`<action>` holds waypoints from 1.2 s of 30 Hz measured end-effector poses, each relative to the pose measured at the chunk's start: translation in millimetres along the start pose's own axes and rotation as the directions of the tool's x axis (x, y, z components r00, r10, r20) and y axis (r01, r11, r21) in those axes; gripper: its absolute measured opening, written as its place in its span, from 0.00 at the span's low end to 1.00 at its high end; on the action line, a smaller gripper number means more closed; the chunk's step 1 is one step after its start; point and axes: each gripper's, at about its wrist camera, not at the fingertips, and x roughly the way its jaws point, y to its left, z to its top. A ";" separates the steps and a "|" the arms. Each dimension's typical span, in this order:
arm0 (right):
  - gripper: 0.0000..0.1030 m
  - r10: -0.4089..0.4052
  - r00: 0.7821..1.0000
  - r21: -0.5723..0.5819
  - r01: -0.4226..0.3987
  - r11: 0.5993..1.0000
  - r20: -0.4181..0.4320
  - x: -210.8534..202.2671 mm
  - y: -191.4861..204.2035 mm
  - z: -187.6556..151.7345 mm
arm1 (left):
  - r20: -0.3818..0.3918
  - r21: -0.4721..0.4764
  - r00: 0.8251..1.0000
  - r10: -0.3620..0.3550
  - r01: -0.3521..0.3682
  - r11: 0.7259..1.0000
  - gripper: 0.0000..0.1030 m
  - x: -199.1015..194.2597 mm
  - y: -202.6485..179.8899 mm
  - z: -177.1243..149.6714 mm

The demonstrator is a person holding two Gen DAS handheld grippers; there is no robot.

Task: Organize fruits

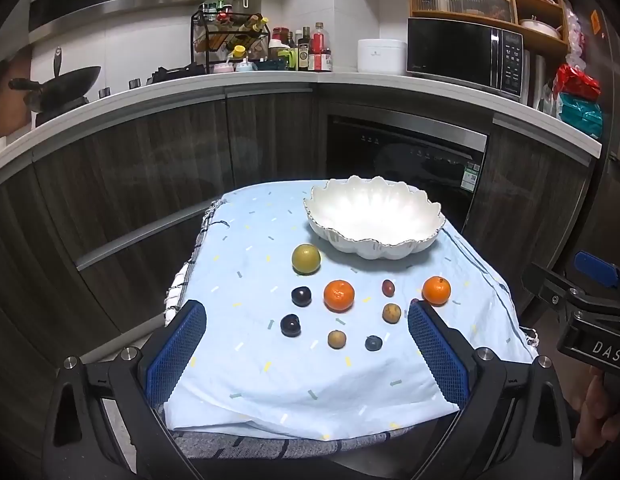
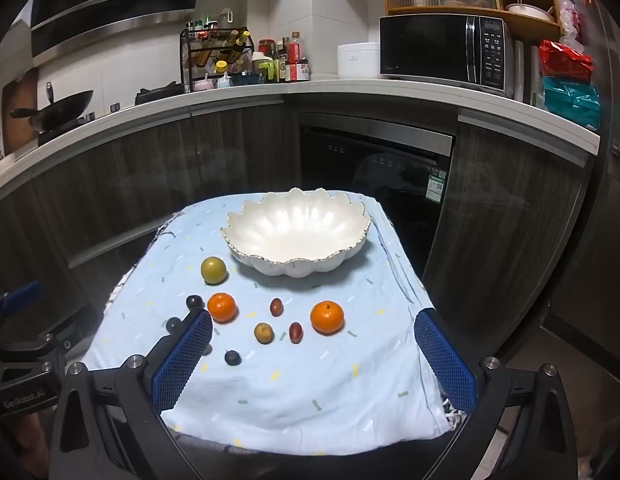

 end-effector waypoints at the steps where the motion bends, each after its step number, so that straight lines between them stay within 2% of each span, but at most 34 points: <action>1: 1.00 0.000 1.000 -0.001 0.000 1.000 0.000 0.1 0.1 0.0 | -0.001 0.000 1.000 -0.001 0.001 1.000 1.00 1.3 0.0 -0.7; 36: 1.00 0.000 1.000 0.002 0.000 1.000 0.002 0.8 -0.7 -0.1 | 0.001 -0.002 1.000 -0.004 0.004 1.000 1.00 2.5 0.1 -2.8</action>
